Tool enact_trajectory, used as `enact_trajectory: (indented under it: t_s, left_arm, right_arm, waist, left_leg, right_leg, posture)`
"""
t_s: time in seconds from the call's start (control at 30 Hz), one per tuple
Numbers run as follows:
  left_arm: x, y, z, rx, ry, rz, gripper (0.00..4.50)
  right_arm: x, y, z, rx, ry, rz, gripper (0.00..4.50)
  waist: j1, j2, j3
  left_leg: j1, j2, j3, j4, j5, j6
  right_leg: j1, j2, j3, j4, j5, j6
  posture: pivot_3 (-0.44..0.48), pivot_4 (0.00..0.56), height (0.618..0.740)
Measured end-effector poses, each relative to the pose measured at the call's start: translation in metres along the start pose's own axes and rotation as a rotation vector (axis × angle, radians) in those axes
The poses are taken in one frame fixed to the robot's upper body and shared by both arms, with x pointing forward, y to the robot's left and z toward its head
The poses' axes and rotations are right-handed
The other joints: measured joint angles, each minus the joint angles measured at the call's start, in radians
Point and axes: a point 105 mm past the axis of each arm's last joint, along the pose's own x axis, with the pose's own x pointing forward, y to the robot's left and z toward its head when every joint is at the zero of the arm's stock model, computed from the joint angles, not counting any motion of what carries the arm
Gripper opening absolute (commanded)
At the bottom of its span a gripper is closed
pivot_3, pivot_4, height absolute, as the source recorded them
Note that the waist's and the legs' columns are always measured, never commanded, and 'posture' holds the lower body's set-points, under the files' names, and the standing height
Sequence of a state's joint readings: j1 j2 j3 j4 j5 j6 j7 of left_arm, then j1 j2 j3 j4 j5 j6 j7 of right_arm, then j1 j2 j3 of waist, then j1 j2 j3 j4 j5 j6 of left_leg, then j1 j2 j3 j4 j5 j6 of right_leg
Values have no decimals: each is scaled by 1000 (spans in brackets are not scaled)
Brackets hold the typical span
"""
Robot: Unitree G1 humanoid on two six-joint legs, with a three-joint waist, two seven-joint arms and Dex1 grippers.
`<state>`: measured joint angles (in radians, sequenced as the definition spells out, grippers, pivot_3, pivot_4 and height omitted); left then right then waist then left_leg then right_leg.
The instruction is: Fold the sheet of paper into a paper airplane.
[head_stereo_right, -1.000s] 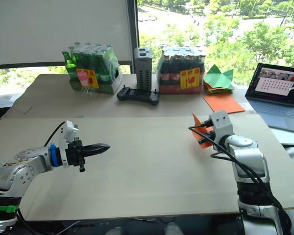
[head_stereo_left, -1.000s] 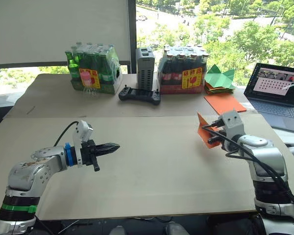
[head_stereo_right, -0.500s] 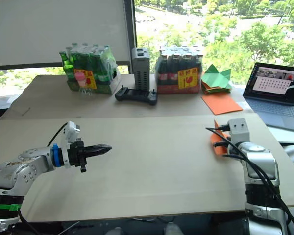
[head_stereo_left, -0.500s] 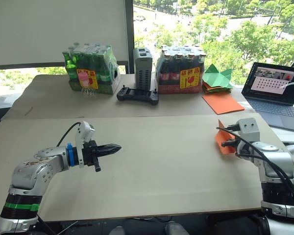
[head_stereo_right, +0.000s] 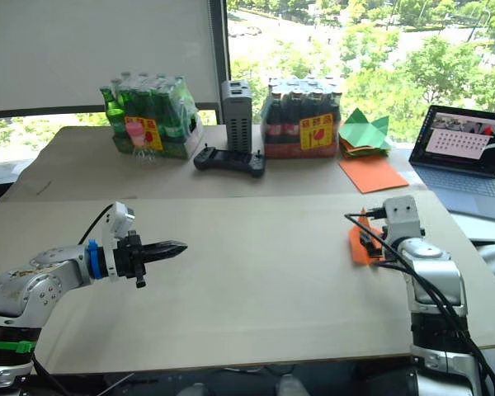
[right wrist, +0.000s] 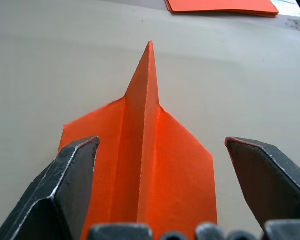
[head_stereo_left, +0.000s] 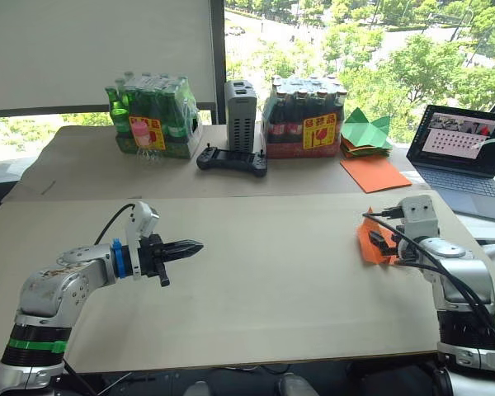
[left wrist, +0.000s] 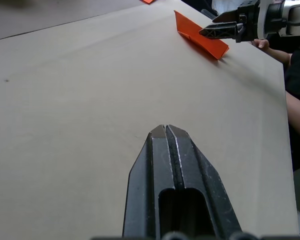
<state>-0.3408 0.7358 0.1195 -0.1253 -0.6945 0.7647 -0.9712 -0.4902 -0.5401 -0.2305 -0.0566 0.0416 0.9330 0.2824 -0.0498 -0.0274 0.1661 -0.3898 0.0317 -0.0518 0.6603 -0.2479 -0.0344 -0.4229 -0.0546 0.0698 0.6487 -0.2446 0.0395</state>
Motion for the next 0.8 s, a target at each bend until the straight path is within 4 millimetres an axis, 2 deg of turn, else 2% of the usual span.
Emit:
enact_trajectory:
  t_s: [0.17, 0.27, 0.43, 0.53, 0.63, 0.8]
  left_arm:
    - [2, 5, 3, -17, -41, 35, 0]
    - [2, 10, 9, -26, -87, 76, 0]
    - [0, 20, 22, -43, -185, 172, 0]
    - [-4, 28, 26, -47, -222, 250, 0]
    - [-9, 35, 30, -39, -262, 326, 0]
    - [-17, 46, 34, -38, -294, 429, 0]
  right_arm:
    - [-12, 32, 71, 0, -357, 55, 4458]
    - [-20, 59, 90, 68, -456, 158, 4458]
    - [-34, 112, 93, 172, -504, 411, 4458]
    - [-44, 138, 86, 172, -503, 554, 4458]
    - [-45, 148, 76, 152, -476, 604, 4458]
    - [-43, 153, 74, 134, -486, 624, 4458]
  waist:
    - [-6, 0, 0]
    - [-3, 0, 0]
    - [4, 0, 0]
    - [5, 0, 0]
    - [6, 0, 0]
    - [2, 0, 0]
  left_leg:
    - [0, 0, -1, 0, 0, 0]
    - [0, 0, -1, 0, 0, 0]
    - [0, 0, -1, 0, 0, 0]
    - [0, 0, -1, 0, 0, 0]
    - [0, -1, -1, 0, 0, 0]
    - [0, 0, -1, 0, 0, 0]
  right_leg:
    - [0, 0, 0, 0, 0, 0]
    - [0, 0, 0, 0, 0, 0]
    - [0, -1, 0, 0, 0, 0]
    - [0, -1, -1, 0, 0, 0]
    - [0, -1, -1, 0, 0, 0]
    - [0, -1, -1, 1, 0, 0]
  posture:
    - [0, 150, 740]
    - [0, 150, 740]
    - [0, 150, 740]
    - [0, 150, 740]
    - [0, 150, 740]
    - [0, 150, 740]
